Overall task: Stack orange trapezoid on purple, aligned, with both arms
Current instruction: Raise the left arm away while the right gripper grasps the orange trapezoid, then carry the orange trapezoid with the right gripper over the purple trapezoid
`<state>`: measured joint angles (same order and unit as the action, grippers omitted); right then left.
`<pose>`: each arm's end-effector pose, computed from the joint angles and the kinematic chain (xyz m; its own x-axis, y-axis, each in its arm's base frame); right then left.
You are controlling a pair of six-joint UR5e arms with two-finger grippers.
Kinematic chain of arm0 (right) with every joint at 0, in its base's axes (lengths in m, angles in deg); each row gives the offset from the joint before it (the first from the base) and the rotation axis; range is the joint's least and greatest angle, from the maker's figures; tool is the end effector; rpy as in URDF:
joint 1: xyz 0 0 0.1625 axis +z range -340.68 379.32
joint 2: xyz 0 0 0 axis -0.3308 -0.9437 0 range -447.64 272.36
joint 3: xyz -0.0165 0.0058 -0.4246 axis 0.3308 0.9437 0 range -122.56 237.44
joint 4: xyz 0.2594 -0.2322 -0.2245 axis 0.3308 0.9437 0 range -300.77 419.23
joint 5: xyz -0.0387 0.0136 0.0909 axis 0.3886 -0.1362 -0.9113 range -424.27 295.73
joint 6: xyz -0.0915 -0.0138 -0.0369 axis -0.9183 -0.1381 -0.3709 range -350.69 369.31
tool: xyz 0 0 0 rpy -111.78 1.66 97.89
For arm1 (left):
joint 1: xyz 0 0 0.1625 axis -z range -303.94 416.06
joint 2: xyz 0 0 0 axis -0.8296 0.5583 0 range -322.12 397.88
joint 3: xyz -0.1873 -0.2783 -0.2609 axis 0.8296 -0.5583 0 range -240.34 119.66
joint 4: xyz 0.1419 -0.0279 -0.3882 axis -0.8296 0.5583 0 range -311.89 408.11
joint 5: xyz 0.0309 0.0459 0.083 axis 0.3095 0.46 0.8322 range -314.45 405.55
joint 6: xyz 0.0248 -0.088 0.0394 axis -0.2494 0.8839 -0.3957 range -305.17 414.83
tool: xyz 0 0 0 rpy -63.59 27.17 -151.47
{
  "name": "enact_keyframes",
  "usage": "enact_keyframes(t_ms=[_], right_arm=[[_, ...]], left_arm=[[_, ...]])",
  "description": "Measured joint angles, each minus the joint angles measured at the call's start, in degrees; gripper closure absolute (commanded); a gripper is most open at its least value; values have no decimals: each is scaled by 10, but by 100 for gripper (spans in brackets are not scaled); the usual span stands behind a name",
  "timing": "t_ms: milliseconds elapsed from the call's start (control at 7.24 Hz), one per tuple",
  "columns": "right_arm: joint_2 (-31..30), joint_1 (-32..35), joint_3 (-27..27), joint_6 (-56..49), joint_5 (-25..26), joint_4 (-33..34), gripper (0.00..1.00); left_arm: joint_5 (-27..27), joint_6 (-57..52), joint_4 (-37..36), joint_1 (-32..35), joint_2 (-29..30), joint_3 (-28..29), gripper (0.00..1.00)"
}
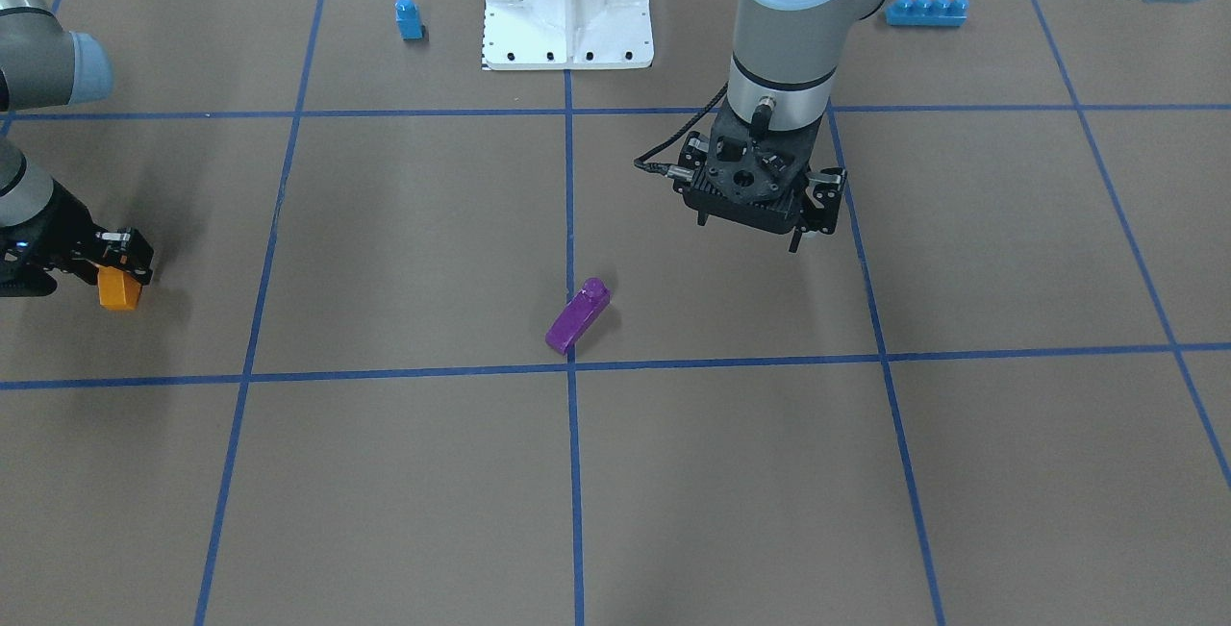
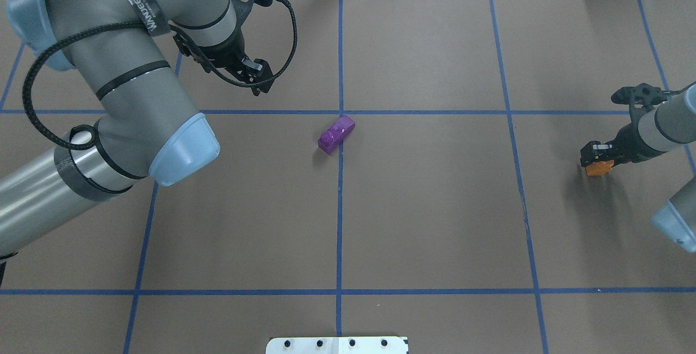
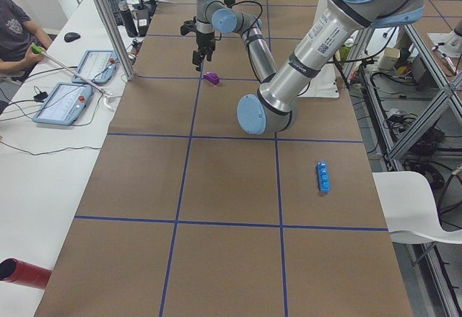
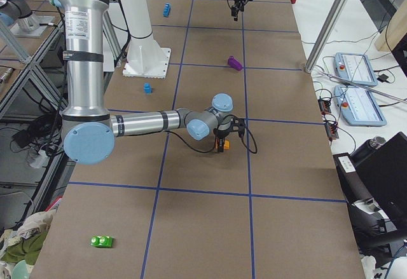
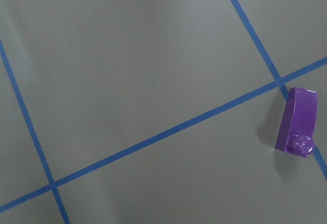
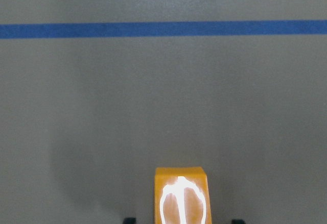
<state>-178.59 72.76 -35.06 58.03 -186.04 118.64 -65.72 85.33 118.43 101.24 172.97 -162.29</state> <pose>-0.2416 -0.4615 0.5954 0.7194 0.0286 0.6940 -0.0552 0.9983 0.0161 0.3892 -0.5295 0.1466 0.7203 0.4143 -0.5563 -0.2260 0.8984 0.3765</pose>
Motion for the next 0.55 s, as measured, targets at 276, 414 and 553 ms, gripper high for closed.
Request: enact_keyframes(t_ms=[276, 414, 553], right_arm=[[2, 3, -4, -5, -14, 3, 100], [7, 21, -12, -5, -44, 8, 100], [23, 54, -23, -3, -89, 25, 100]], left_arm=[[0, 1, 0, 0, 0, 0, 0], [0, 2, 0, 1, -1, 0, 0], [0, 1, 0, 3, -3, -1, 0]])
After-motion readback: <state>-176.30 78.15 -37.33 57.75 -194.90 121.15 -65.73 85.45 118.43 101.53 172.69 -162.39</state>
